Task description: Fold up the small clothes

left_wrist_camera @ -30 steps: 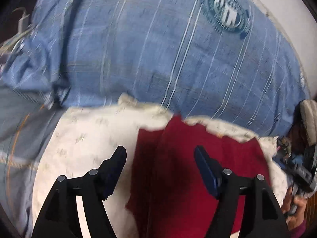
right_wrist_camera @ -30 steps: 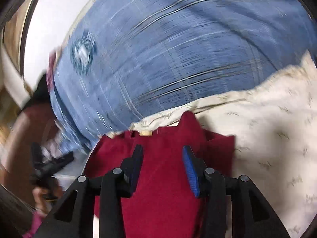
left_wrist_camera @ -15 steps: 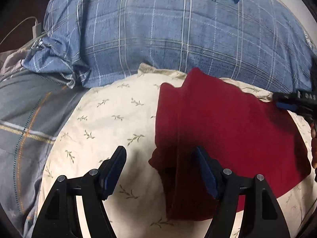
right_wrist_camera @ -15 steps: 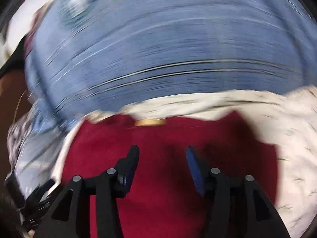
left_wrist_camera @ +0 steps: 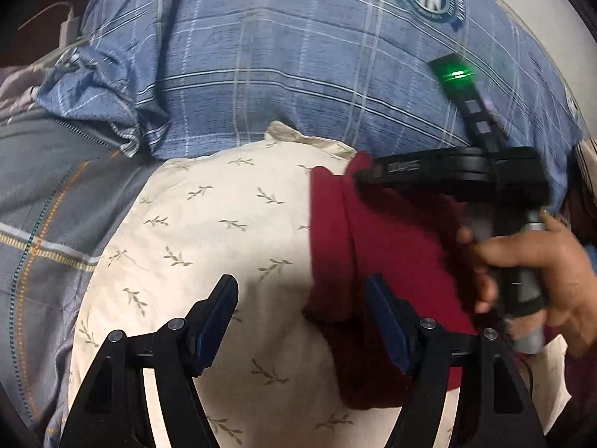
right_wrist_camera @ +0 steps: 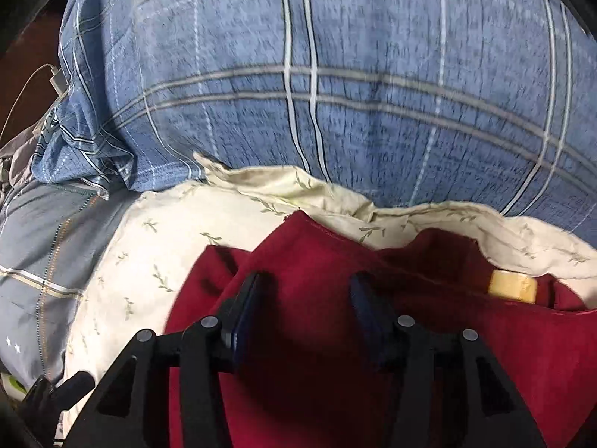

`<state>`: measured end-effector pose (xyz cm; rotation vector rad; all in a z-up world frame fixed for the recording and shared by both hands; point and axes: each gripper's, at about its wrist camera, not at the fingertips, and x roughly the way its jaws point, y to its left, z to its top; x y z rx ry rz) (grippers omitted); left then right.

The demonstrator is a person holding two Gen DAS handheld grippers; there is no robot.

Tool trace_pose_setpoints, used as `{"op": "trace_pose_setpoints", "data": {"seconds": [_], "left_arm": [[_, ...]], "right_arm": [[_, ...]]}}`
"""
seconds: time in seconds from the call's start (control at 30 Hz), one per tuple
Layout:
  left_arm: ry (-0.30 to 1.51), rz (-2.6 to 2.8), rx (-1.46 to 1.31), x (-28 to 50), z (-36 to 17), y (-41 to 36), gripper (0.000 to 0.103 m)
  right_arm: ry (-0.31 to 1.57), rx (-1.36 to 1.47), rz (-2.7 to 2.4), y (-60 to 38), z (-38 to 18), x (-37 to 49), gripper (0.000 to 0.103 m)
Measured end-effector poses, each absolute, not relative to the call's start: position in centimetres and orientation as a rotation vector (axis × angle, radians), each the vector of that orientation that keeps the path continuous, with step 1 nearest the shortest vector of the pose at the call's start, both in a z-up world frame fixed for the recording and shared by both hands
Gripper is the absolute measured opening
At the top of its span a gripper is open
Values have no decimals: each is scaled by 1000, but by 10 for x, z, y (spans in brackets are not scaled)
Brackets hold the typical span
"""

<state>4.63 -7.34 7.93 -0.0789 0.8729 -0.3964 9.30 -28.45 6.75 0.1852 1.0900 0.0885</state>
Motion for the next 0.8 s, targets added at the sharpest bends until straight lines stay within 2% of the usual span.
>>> {"op": "trace_pose_setpoints", "data": {"seconds": [0.07, 0.13, 0.17, 0.37, 0.4, 0.47, 0.53, 0.8], "left_arm": [[881, -397, -98, 47, 79, -69, 71], [892, -405, -108, 48, 78, -69, 71], [897, -408, -111, 48, 78, -68, 71], [901, -466, -151, 48, 79, -67, 73], [902, -488, -170, 49, 79, -67, 74], [898, -506, -177, 49, 79, -67, 78], [902, -536, -173, 49, 78, -69, 80], [923, -581, -117, 57, 65, -88, 81]], "right_arm": [[1078, 247, 124, -285, 80, 86, 55], [1069, 298, 170, -280, 87, 81, 86], [1079, 295, 179, -276, 87, 81, 90], [1172, 98, 147, -237, 57, 102, 91], [1165, 65, 139, -236, 54, 102, 86], [1128, 67, 130, -241, 57, 97, 64], [1107, 144, 195, -251, 64, 92, 25], [1035, 246, 253, -277, 92, 68, 12]]}}
